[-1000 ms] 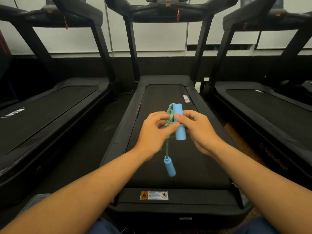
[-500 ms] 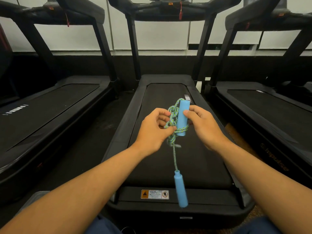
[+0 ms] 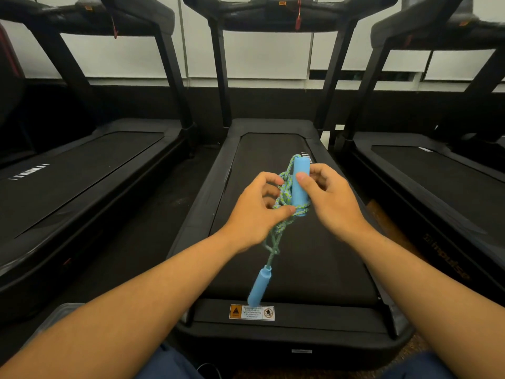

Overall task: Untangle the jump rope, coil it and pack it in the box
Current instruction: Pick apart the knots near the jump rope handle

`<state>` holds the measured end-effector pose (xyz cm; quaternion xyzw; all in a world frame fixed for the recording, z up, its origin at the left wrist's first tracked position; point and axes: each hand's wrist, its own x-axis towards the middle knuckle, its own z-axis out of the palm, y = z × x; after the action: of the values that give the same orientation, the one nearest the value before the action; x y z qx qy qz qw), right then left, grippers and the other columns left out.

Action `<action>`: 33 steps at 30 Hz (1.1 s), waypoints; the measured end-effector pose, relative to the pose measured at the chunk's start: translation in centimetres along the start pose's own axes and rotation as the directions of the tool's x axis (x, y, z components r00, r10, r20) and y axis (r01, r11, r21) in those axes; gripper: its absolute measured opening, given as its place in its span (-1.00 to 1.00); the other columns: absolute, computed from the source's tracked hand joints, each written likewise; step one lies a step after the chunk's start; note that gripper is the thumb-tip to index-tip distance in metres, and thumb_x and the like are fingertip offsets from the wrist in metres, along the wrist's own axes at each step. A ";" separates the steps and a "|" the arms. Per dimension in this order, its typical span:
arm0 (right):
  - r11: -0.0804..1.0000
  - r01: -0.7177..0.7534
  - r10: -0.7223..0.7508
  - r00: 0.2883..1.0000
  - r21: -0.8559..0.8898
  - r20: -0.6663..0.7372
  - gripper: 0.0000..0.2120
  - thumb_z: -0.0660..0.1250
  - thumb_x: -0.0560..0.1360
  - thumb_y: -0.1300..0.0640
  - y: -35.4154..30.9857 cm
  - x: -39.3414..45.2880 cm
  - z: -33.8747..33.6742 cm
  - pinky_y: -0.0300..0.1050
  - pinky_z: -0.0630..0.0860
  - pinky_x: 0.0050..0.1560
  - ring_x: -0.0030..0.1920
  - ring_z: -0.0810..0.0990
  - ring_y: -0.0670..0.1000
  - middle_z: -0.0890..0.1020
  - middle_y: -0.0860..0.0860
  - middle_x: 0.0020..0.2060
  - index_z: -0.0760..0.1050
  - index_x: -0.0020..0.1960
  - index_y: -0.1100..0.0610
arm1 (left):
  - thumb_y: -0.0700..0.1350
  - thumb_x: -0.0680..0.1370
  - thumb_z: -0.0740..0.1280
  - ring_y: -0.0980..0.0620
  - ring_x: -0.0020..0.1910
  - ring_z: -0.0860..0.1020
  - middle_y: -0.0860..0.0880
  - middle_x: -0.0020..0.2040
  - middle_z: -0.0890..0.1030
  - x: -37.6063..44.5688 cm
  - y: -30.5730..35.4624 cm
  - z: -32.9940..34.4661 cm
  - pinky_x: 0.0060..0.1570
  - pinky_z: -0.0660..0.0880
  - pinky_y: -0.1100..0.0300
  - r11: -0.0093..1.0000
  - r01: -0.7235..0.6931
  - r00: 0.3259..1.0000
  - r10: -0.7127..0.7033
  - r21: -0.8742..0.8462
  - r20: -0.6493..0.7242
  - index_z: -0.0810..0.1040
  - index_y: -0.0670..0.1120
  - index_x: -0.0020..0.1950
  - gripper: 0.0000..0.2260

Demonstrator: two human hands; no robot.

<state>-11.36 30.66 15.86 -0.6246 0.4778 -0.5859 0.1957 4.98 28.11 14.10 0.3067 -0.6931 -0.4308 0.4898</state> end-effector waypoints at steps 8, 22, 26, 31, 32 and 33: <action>0.998 -0.046 0.052 0.989 0.045 -0.139 -0.86 0.23 0.67 0.01 -0.3 0.3 0.1 -0.07 0.60 -0.02 -0.08 0.69 -0.08 0.70 -0.04 -0.13 0.54 0.02 -0.01 | -0.30 0.38 0.51 0.03 -0.25 0.49 -0.01 -0.11 0.57 0.8 -0.6 -1.0 -0.23 0.47 0.11 0.982 -0.077 0.997 0.076 0.174 0.013 0.52 -0.02 0.03 -0.67; 0.954 -0.270 0.258 0.961 0.134 0.099 -0.84 0.28 0.63 0.13 0.1 0.2 -0.7 0.06 0.56 -0.17 -0.31 0.64 0.07 0.68 0.10 -0.26 0.57 -0.05 0.18 | -0.23 0.27 0.25 0.03 -0.24 0.45 -0.07 -0.19 0.51 0.9 0.0 -0.9 -0.28 0.37 0.17 0.956 0.217 0.974 -0.226 -0.198 -0.024 0.57 -0.13 -0.04 -0.71; 0.930 -0.336 0.314 0.938 0.152 0.149 -0.87 0.30 0.62 0.17 0.7 -0.1 -0.5 0.06 0.61 -0.21 -0.31 0.66 0.16 0.64 0.20 -0.15 0.46 -0.06 0.22 | -0.17 0.51 0.32 0.01 -0.25 0.50 -0.06 -0.17 0.59 1.1 0.1 -1.0 -0.16 0.44 0.09 0.836 0.335 0.937 -0.343 -0.436 0.062 0.60 -0.14 -0.01 -0.89; 0.899 -0.371 0.306 0.913 0.232 0.271 -0.78 0.18 0.62 0.29 0.5 -0.6 0.3 0.22 0.67 -0.12 -0.19 0.68 0.23 0.63 0.21 -0.08 0.53 0.19 0.19 | -0.16 0.63 0.32 -0.04 -0.28 0.48 -0.13 -0.21 0.54 1.0 -0.6 -0.7 -0.20 0.45 0.07 0.903 0.297 0.945 -0.325 -0.310 -0.044 0.59 -0.21 0.01 -0.88; 0.887 -0.388 0.313 0.903 0.249 0.294 -0.76 0.15 0.61 0.30 0.4 -0.7 0.5 0.26 0.67 -0.07 -0.19 0.66 0.22 0.62 0.22 -0.09 0.52 0.20 0.22 | -0.16 0.61 0.34 -0.09 -0.26 0.49 -0.16 -0.21 0.55 1.0 -0.6 -0.5 -0.18 0.45 0.03 0.913 0.292 0.946 -0.321 -0.285 -0.057 0.60 -0.22 -0.02 -0.87; 0.871 -0.408 0.322 0.894 0.273 0.312 -0.75 0.12 0.59 0.32 0.3 -0.7 0.6 0.26 0.65 -0.04 -0.19 0.65 0.19 0.61 0.23 -0.11 0.50 0.19 0.25 | -0.14 0.58 0.36 -0.12 -0.24 0.50 -0.19 -0.21 0.56 0.9 -0.5 -0.5 -0.17 0.45 0.00 0.918 0.290 0.947 -0.317 -0.269 -0.061 0.61 -0.23 -0.03 -0.85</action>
<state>-10.83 30.94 15.11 -0.5505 0.4531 -0.5241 0.4658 5.12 26.99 14.08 0.3664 -0.5492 -0.5711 0.4878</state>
